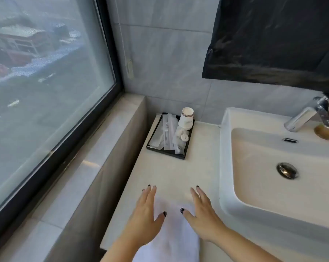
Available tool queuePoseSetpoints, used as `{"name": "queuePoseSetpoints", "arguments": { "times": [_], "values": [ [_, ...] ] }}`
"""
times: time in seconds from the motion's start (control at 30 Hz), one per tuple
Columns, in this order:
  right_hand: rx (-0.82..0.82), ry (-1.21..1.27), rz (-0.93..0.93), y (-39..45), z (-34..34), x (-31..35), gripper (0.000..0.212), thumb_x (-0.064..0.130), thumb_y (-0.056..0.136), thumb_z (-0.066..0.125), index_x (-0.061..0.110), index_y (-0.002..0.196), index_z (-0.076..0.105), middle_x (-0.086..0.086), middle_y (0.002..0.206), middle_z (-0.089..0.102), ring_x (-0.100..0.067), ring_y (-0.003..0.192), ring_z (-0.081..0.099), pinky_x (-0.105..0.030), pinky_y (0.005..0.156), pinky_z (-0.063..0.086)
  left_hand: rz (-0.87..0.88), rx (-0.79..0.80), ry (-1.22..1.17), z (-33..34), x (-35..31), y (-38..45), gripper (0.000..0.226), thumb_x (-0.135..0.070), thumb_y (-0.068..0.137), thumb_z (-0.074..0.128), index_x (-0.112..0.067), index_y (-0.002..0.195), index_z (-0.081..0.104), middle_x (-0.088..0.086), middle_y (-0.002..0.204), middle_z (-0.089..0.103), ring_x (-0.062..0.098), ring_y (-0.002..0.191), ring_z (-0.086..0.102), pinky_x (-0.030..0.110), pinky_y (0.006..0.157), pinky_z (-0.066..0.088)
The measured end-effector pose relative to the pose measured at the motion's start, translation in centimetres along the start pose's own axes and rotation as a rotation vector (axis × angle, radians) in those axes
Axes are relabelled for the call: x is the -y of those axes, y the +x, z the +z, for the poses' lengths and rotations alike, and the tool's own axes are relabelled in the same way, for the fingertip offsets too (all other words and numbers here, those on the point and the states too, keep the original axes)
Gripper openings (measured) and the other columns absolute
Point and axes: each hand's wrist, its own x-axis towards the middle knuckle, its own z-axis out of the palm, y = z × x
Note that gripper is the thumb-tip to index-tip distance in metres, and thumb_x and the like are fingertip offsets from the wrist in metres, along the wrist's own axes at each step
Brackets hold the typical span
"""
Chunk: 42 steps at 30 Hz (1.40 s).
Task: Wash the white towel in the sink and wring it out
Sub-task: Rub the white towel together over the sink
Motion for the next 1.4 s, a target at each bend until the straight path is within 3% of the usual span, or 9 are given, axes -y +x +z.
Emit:
{"name": "queuePoseSetpoints", "arguments": {
  "times": [0.2, 0.33, 0.43, 0.53, 0.8, 0.87, 1.0, 1.17, 1.4],
  "values": [
    [0.009, -0.054, 0.023, -0.1, 2.6, -1.2, 0.054, 0.036, 0.096, 0.054, 0.017, 0.143, 0.034, 0.001, 0.153, 0.023, -0.016, 0.145, 0.019, -0.025, 0.113, 0.026, -0.001, 0.049, 0.207, 2.2, 1.6, 0.2, 0.083, -0.036, 0.098, 0.056, -0.021, 0.158, 0.000, 0.000, 0.164, -0.003, 0.022, 0.151, 0.004, 0.025, 0.117, 0.024],
    [-0.145, -0.004, -0.074, -0.7, 2.3, -1.0, 0.024, 0.012, 0.091, 0.055, 0.034, 0.094, 0.044, 0.009, 0.112, 0.052, -0.015, 0.107, 0.053, -0.026, 0.087, 0.044, -0.012, -0.120, 0.227, 2.4, 1.9, 0.4, 0.073, -0.029, 0.092, 0.065, -0.026, 0.154, 0.026, -0.002, 0.140, 0.031, 0.018, 0.124, 0.037, 0.023, 0.089, 0.046],
    [-0.160, 0.141, -0.076, -1.6, 1.2, 0.0, 0.025, 0.012, 0.089, 0.056, 0.032, 0.083, 0.043, 0.010, 0.087, 0.060, -0.011, 0.078, 0.055, -0.029, 0.072, 0.047, -0.058, -0.213, 0.017, 1.9, 1.7, 0.6, 0.041, -0.021, 0.084, 0.075, -0.022, 0.123, 0.062, -0.006, 0.111, 0.043, 0.017, 0.102, 0.052, 0.020, 0.075, 0.047],
    [-0.179, 0.338, -0.142, -3.3, -0.4, 2.0, 0.017, 0.013, 0.089, 0.058, 0.029, 0.085, 0.054, 0.007, 0.081, 0.060, -0.004, 0.066, 0.048, -0.021, 0.064, 0.040, -0.174, -0.225, -0.257, 0.8, 0.9, 0.3, 0.014, -0.014, 0.080, 0.074, -0.020, 0.087, 0.063, -0.006, 0.103, 0.047, 0.011, 0.092, 0.057, 0.013, 0.068, 0.041],
    [-0.384, 0.788, -0.349, -6.4, -9.3, 9.0, 0.007, 0.029, 0.078, 0.067, 0.025, 0.082, 0.063, 0.007, 0.078, 0.064, -0.008, 0.072, 0.056, -0.023, 0.067, 0.046, -0.097, -0.237, -0.854, -3.8, -5.7, -0.6, 0.059, -0.053, 0.060, 0.078, -0.018, 0.104, 0.058, -0.001, 0.094, 0.071, 0.020, 0.089, 0.069, 0.037, 0.081, 0.055],
    [-0.452, 0.859, -0.382, -6.8, -11.9, 10.3, 0.006, 0.030, 0.077, 0.068, 0.028, 0.080, 0.064, 0.006, 0.079, 0.065, -0.011, 0.075, 0.058, -0.029, 0.070, 0.048, 0.003, -0.225, -0.893, -4.7, -7.8, -0.1, 0.068, -0.057, 0.057, 0.076, -0.022, 0.113, 0.059, -0.002, 0.104, 0.071, 0.013, 0.094, 0.068, 0.030, 0.081, 0.051],
    [-0.559, 0.875, -0.495, -8.2, -16.6, 12.4, 0.005, 0.028, 0.077, 0.068, 0.028, 0.078, 0.064, 0.003, 0.080, 0.065, -0.015, 0.079, 0.060, -0.037, 0.074, 0.048, -0.025, -0.039, -0.905, -5.9, -12.2, 1.7, 0.052, -0.053, 0.077, 0.067, -0.031, 0.123, 0.057, -0.017, 0.127, 0.060, -0.003, 0.116, 0.055, 0.017, 0.086, 0.043],
    [-0.678, 0.744, -0.622, -10.4, -21.0, 12.7, 0.006, 0.029, 0.081, 0.067, 0.026, 0.081, 0.062, 0.010, 0.075, 0.062, -0.007, 0.073, 0.056, -0.027, 0.068, 0.046, 0.034, 0.208, -0.816, -6.2, -17.2, 3.0, 0.048, -0.051, 0.077, 0.056, -0.013, 0.102, 0.070, 0.006, 0.111, 0.071, 0.019, 0.103, 0.066, 0.039, 0.097, 0.047],
    [-1.001, 0.619, -0.640, -14.4, -28.3, 8.2, 0.011, 0.009, 0.090, 0.067, 0.021, 0.091, 0.066, 0.017, 0.087, 0.068, 0.001, 0.087, 0.063, -0.010, 0.074, 0.046, 0.229, 0.052, -0.995, -4.4, -26.7, 2.4, 0.020, -0.027, 0.097, 0.059, -0.026, 0.114, 0.070, 0.001, 0.108, 0.075, 0.016, 0.104, 0.069, 0.037, 0.092, 0.050]
  ]
}}
